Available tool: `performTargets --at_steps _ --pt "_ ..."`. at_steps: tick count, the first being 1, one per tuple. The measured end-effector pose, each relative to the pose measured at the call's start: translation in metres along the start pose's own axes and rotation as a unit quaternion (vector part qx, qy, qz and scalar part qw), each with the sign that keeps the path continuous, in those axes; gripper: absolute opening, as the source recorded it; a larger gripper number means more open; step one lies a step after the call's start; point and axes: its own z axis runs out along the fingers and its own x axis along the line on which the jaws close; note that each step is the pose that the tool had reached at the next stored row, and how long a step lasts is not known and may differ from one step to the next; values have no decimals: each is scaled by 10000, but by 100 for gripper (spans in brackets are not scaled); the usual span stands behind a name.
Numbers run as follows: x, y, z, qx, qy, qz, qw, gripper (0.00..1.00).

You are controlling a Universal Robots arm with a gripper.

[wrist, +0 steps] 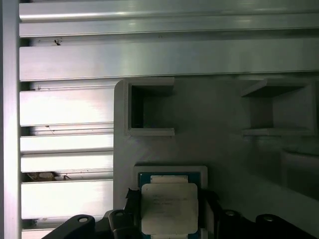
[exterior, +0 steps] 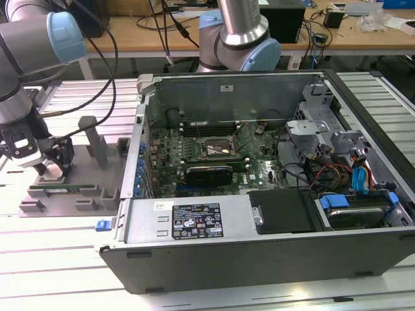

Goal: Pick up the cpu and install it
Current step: 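Pick up the cpu and move it towards the insertion slot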

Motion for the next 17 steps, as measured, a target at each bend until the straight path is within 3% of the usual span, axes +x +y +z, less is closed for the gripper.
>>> performTargets --at_steps 1,14,16,17 --pt "0 0 0 0 0 0 10000 62" --pt "0 0 -5 0 -1 0 10000 62" --pt "0 0 -6 0 0 0 10000 61" --pt "0 0 -6 0 0 0 10000 54"
